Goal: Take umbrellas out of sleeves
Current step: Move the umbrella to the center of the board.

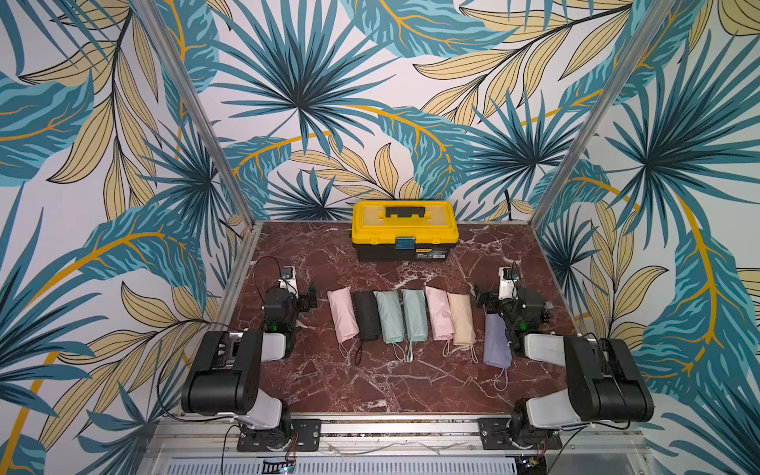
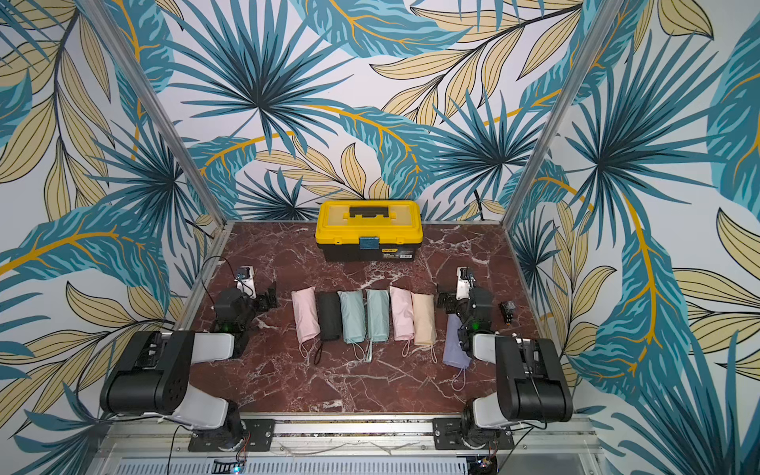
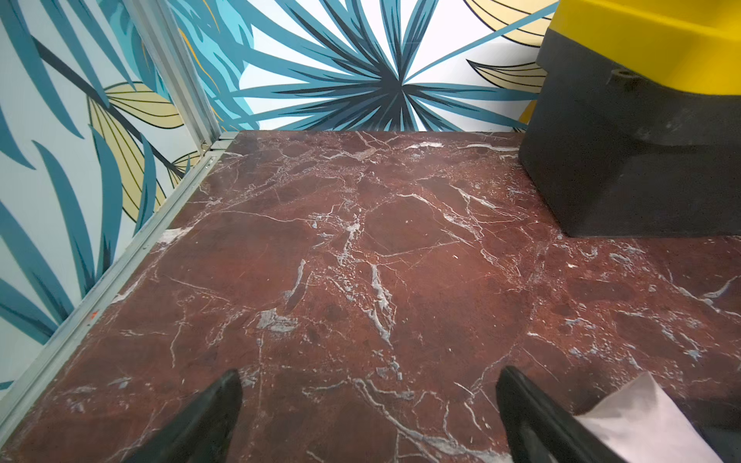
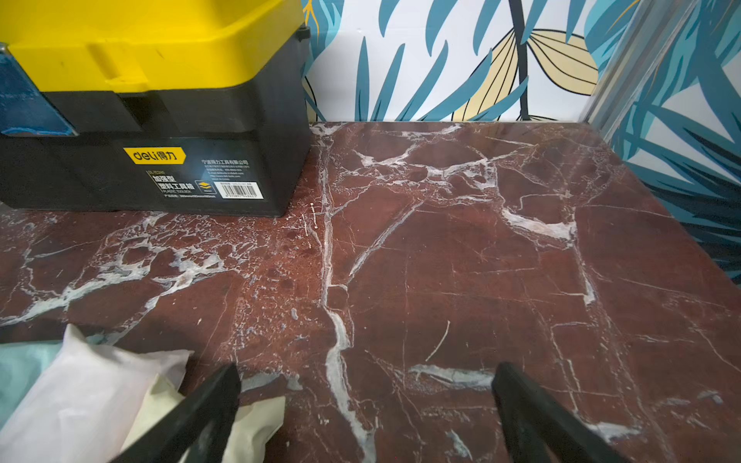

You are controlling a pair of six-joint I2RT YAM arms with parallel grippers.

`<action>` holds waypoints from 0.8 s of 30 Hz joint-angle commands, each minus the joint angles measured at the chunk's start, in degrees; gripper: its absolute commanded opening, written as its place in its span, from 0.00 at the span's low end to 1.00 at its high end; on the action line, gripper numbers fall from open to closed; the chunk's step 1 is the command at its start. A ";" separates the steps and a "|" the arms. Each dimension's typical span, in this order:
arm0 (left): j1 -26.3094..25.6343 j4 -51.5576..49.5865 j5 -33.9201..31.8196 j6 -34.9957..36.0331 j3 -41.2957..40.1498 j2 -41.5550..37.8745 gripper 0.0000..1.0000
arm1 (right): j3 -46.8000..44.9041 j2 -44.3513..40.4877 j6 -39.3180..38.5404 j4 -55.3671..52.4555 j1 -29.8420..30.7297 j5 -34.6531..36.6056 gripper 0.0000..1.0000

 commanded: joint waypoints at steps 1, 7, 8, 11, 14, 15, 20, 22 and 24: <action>-0.02 1.58 0.48 0.53 1.25 0.49 1.00 | -0.20 -0.02 0.56 1.59 0.36 -0.55 1.00; -0.02 1.63 0.69 0.48 1.23 0.46 1.00 | -0.20 0.06 0.49 1.56 0.36 -0.54 0.99; -0.02 1.58 0.67 0.51 1.23 0.43 1.00 | -0.20 0.07 0.52 1.49 0.36 -0.55 0.99; -0.02 1.64 0.68 0.50 1.23 0.45 1.00 | -0.18 0.06 0.64 1.53 0.36 -0.55 0.99; -0.02 1.61 0.68 0.47 1.23 0.43 0.99 | -0.11 0.06 0.72 1.45 0.35 -0.47 0.99; -0.02 1.62 0.67 0.50 1.23 0.41 1.00 | -0.11 0.12 0.77 1.44 0.36 -0.46 1.00; -0.02 1.62 0.69 0.53 1.23 0.43 1.00 | -0.11 0.08 0.70 1.35 0.36 -0.47 1.00; -0.02 1.56 0.69 0.47 1.23 0.47 1.00 | -0.11 0.06 0.69 1.39 0.35 -0.42 1.00; -0.02 1.62 0.67 0.55 1.23 0.36 1.00 | -0.28 0.04 0.74 1.63 0.36 -0.04 1.00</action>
